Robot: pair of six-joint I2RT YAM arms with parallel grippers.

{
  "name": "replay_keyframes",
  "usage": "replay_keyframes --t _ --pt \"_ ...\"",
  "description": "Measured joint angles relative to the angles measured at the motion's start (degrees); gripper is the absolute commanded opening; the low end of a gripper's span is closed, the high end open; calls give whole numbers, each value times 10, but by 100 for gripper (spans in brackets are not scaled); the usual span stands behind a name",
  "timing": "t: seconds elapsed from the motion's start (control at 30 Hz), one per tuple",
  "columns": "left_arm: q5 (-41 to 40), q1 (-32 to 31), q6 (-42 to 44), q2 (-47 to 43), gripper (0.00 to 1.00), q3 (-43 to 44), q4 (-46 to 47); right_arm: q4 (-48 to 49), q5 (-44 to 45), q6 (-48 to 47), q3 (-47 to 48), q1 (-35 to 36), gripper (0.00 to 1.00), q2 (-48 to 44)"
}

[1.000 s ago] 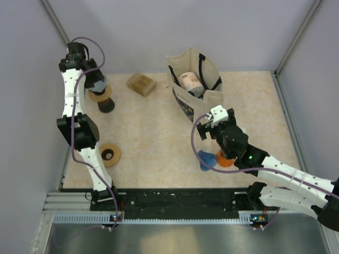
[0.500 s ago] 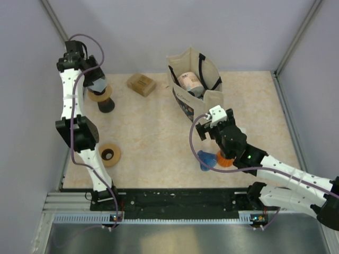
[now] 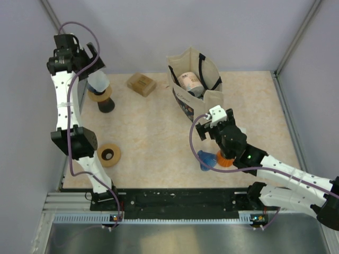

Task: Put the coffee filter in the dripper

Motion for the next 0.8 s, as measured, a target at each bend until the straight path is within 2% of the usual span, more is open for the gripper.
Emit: replay_keyframes --t 0.3,0.5,0.8 --pt "31 2 -1 -40 99 -19 42 0 0 0 -1 0 99 0" --pt "84 10 -3 -17 99 -23 63 -5 0 0 -6 0 99 -1" --pt "69 30 1 28 99 -28 59 -7 0 0 -7 0 99 -1"
